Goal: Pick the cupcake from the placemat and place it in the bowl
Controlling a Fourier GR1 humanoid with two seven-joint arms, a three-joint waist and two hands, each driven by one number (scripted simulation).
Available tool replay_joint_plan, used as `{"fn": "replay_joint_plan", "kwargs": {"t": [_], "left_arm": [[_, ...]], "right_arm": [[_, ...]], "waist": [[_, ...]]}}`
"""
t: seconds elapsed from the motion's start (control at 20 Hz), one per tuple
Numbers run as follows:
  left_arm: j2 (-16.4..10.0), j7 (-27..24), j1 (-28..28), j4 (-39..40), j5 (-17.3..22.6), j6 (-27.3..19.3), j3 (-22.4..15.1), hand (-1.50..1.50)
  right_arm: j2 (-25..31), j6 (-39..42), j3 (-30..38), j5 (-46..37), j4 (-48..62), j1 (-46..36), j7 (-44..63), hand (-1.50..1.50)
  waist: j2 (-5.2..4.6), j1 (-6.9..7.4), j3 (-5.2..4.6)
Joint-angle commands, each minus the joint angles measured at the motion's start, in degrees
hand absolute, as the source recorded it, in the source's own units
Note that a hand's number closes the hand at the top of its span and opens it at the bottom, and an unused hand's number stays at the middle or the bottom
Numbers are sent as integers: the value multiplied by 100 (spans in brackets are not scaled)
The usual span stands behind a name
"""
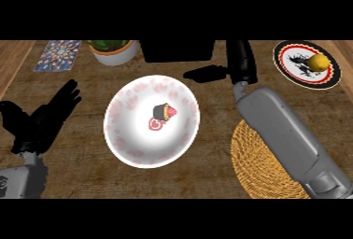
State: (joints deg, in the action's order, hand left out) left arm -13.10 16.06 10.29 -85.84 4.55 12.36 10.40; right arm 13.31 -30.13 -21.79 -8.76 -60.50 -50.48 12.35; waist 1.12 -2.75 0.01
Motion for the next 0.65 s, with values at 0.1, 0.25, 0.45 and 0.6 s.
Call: {"fn": "replay_joint_plan", "kwargs": {"t": [0.1, 0.25, 0.45, 0.6], "left_arm": [[-50, 152, -51, -177, 103, -12, 99, 0], [36, -26, -235, -224, -41, -90, 30, 0], [-8, 184, -236, -262, 106, -63, 125, 0], [-51, -42, -306, -225, 170, 88, 161, 0]], "right_arm": [[725, 739, -87, 549, -2621, 1230, 15, -150], [999, 1026, -36, 1043, -3859, 2019, 45, -150], [1251, 1078, 3, 1545, -5434, 3393, -27, -150], [1701, 998, -226, 1197, -6586, 4674, -290, 150]], "waist": [[43, -148, 6], [39, -211, 9], [40, -270, 17], [-11, -164, 5]]}}
